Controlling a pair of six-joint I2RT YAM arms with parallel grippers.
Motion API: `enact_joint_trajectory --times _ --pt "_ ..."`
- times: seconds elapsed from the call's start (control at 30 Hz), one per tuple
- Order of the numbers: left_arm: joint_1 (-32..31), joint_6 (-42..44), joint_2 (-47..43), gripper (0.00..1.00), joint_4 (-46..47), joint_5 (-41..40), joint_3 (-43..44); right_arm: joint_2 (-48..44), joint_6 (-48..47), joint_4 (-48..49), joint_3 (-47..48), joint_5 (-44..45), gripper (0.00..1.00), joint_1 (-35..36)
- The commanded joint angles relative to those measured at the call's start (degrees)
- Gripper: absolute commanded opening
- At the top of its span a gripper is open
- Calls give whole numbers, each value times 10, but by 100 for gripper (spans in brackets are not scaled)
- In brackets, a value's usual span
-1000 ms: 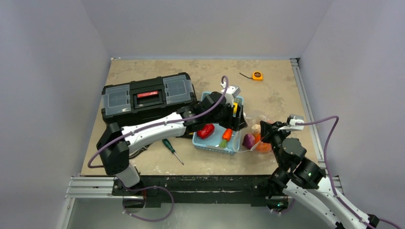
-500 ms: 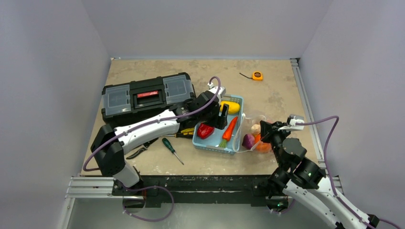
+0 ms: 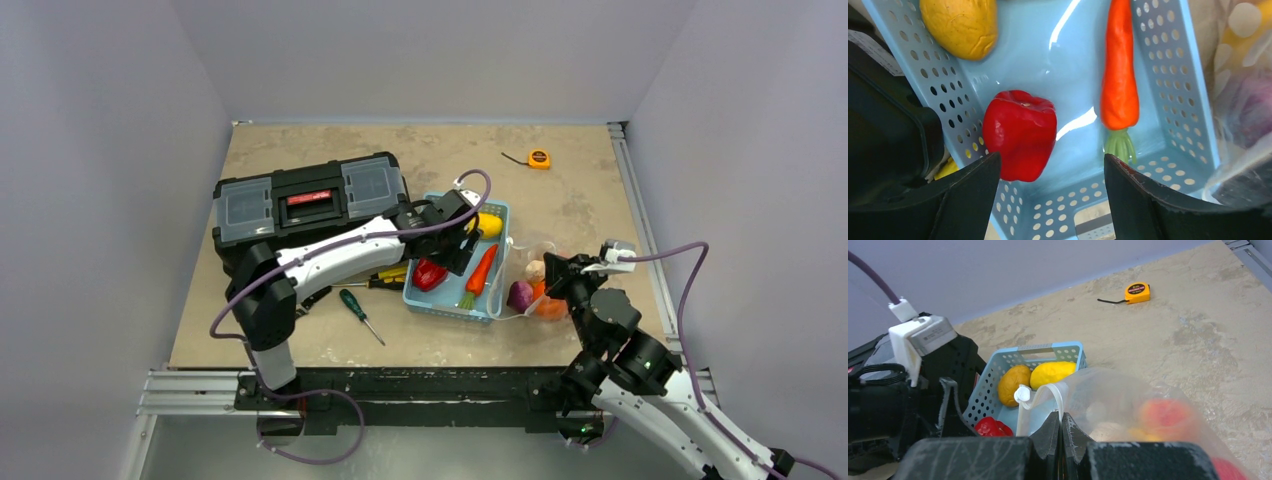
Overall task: Place the food in the zip-top bag and seal the zipper
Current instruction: Pick up the fake vegetable from the bin.
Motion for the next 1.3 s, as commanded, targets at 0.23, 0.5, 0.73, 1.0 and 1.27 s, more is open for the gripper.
enact_joint_trajectory --times 0.23,0.5,0.73,1.0,1.27 --pt "0 104 139 77 -157 -54 155 7 -7 32 3 -6 0 4" --pt "-1 108 172 76 -183 -60 160 8 -7 33 2 -5 0 4" --pt "-4 103 178 73 -170 -44 150 10 -8 33 3 -6 0 4" --pt "-4 109 194 74 -164 -35 169 7 -7 32 3 -6 0 4" --pt "-5 111 224 77 -161 -24 182 7 -7 32 3 -6 0 4"
